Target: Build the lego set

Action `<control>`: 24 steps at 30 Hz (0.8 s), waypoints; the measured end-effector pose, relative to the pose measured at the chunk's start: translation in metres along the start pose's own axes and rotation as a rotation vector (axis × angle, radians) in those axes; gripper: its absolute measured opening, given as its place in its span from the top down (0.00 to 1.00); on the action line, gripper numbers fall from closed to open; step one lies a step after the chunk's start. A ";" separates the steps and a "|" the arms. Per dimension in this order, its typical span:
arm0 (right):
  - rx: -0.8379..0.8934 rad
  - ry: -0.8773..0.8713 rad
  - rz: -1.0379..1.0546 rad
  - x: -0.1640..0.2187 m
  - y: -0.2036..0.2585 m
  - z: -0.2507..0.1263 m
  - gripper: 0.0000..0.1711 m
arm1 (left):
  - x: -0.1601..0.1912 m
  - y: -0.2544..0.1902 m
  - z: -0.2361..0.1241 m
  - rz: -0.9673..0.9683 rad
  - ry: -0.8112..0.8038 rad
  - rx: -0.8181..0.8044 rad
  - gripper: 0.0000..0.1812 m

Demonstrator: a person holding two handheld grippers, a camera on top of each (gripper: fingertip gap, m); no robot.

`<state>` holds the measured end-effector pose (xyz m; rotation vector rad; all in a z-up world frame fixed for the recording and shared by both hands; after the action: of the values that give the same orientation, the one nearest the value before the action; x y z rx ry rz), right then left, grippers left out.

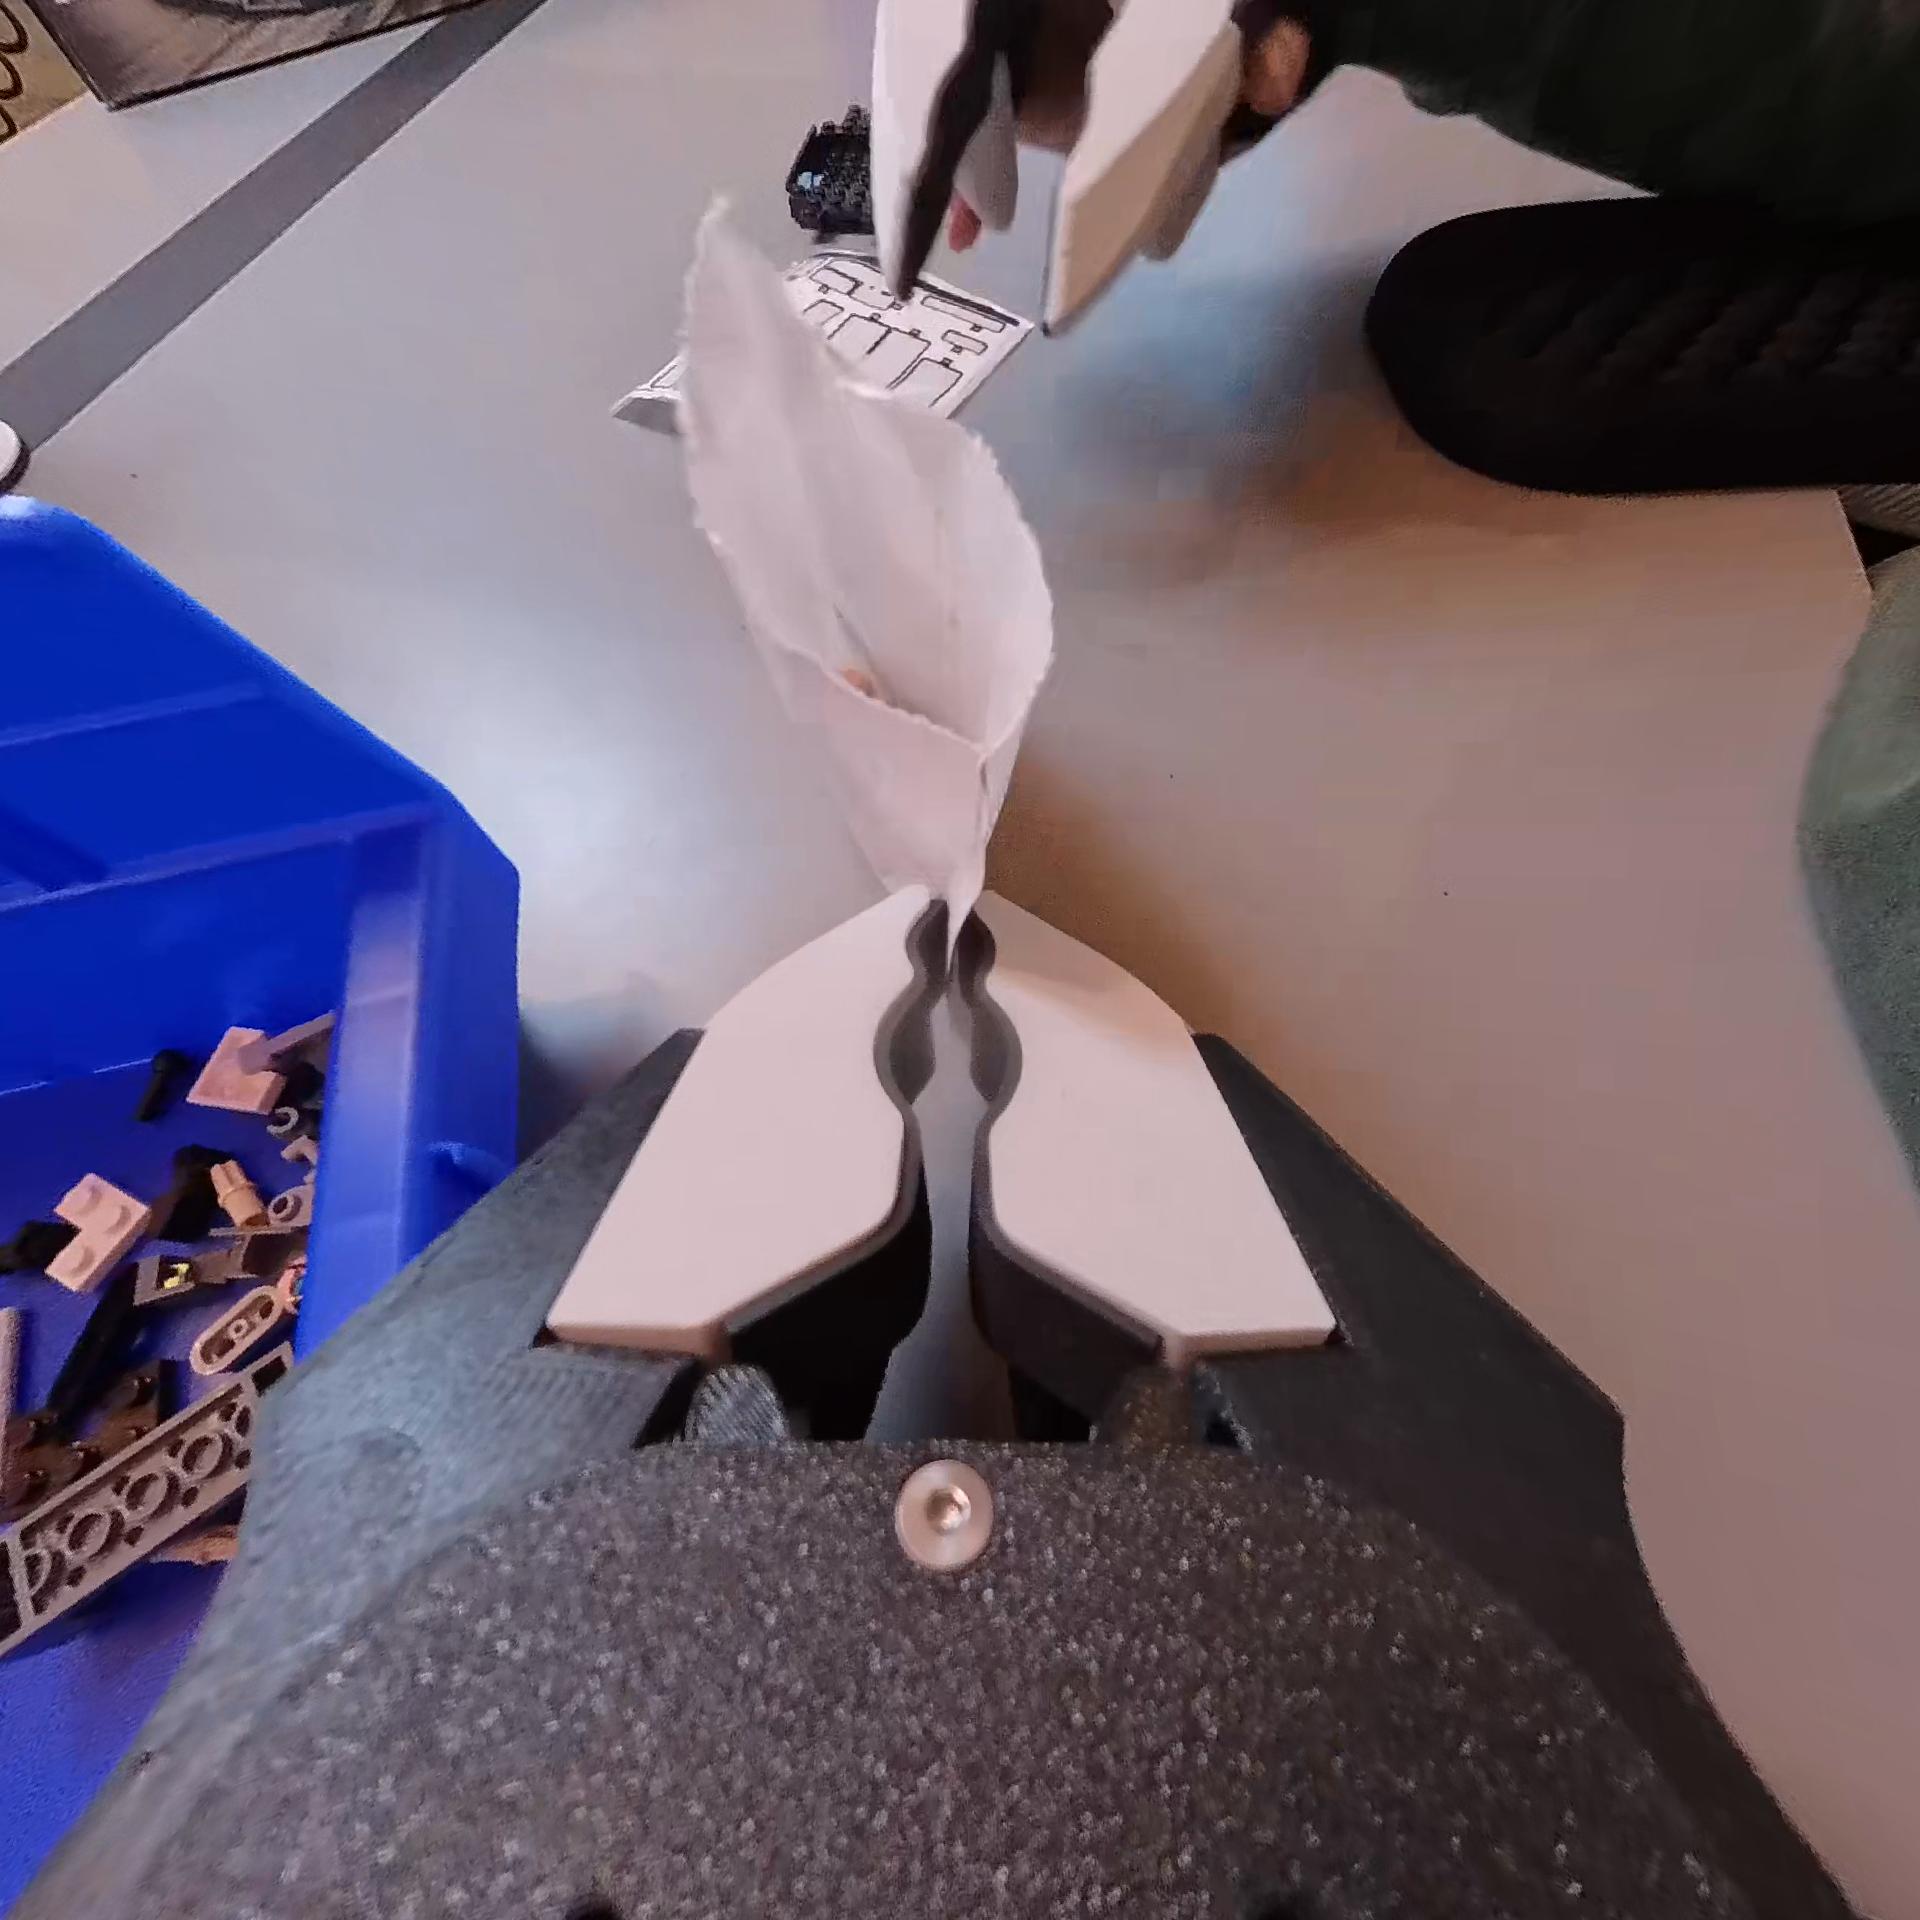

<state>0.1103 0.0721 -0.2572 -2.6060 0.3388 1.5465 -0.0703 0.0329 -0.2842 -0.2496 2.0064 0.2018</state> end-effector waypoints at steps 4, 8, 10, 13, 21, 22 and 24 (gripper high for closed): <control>0.214 0.185 0.157 0.037 -0.044 -0.033 0.71 | 0.000 -0.002 0.000 -0.001 -0.002 0.020 0.99; 0.271 0.301 0.407 0.068 -0.058 -0.053 0.63 | 0.000 -0.006 0.000 0.003 -0.003 0.048 1.00; 0.310 0.345 0.432 0.080 -0.061 -0.057 0.59 | 0.000 -0.009 0.000 0.008 -0.001 0.069 1.00; 0.346 0.322 0.492 0.079 -0.066 -0.058 0.54 | -0.001 -0.015 0.001 0.019 -0.001 0.100 1.00; 0.249 0.136 0.682 0.066 -0.083 -0.040 0.87 | -0.001 -0.020 0.001 0.044 0.009 0.111 1.00; 0.223 0.104 0.704 0.064 -0.083 -0.037 0.92 | -0.001 -0.020 0.001 0.046 0.009 0.109 1.00; 0.185 0.061 0.736 0.060 -0.082 -0.030 0.98 | -0.001 -0.020 0.001 0.048 0.010 0.108 1.00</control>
<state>0.1830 0.1374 -0.2978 -2.5045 1.4980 1.4808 -0.0640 0.0143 -0.2844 -0.1344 2.0276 0.1219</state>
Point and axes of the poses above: each gripper's, where its closed fingertips meet, z out along the fingers, x out of its underside, y = z × x across the jaws, the point moved 3 cm from there along -z, back along the fingers, and after that the axes turned 5 degrees about -y, right-handed, at the moved point
